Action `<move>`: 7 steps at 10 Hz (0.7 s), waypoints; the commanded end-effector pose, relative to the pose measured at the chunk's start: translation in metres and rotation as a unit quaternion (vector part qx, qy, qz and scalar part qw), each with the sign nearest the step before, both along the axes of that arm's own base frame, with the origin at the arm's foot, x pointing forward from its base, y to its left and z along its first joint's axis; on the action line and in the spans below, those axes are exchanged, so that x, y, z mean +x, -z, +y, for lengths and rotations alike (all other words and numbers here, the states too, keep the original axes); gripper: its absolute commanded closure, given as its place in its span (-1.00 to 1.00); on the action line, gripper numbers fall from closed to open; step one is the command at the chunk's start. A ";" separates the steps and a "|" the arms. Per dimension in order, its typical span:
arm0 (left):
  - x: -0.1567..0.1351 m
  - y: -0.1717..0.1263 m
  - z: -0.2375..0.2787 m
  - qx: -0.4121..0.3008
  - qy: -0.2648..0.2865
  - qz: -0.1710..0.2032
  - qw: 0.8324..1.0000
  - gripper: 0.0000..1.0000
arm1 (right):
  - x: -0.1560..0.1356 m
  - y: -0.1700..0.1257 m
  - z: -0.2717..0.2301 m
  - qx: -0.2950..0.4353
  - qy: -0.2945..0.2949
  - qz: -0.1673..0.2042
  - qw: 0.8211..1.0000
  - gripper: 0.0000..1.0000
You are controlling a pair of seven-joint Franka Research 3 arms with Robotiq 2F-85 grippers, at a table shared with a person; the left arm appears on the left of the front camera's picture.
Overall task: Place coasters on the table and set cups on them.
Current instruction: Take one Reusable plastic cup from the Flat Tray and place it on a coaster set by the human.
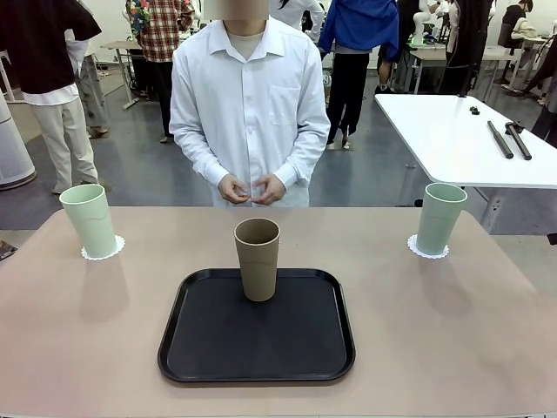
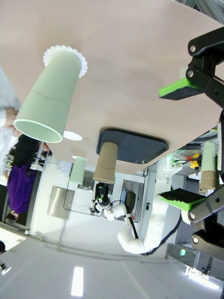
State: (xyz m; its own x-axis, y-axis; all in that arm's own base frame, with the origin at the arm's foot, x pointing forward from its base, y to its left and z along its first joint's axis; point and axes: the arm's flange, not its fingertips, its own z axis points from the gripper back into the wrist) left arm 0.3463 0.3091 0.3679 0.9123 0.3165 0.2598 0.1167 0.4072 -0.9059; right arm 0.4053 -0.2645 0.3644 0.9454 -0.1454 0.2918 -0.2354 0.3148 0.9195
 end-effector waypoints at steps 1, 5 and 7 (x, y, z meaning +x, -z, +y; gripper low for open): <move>-0.002 -0.001 -0.001 -0.001 -0.001 -0.002 1.000 -1.00 | 0.025 -0.030 0.011 -0.046 -0.039 -0.040 0.997 -1.00; -0.002 -0.001 -0.001 -0.001 -0.001 -0.002 1.000 -1.00 | 0.082 -0.142 0.107 -0.288 -0.139 -0.165 0.933 -1.00; -0.002 -0.001 -0.001 -0.001 -0.001 -0.002 1.000 -1.00 | 0.082 -0.173 0.188 -0.383 -0.204 -0.214 0.875 -1.00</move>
State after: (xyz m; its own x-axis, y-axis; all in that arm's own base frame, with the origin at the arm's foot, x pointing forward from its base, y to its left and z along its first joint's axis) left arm 0.3466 0.3081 0.3677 0.9128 0.3154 0.2594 0.1174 0.4057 -0.9064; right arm 0.4991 -0.1045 0.5548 0.6956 0.5061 0.5100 -0.7095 0.5958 0.3764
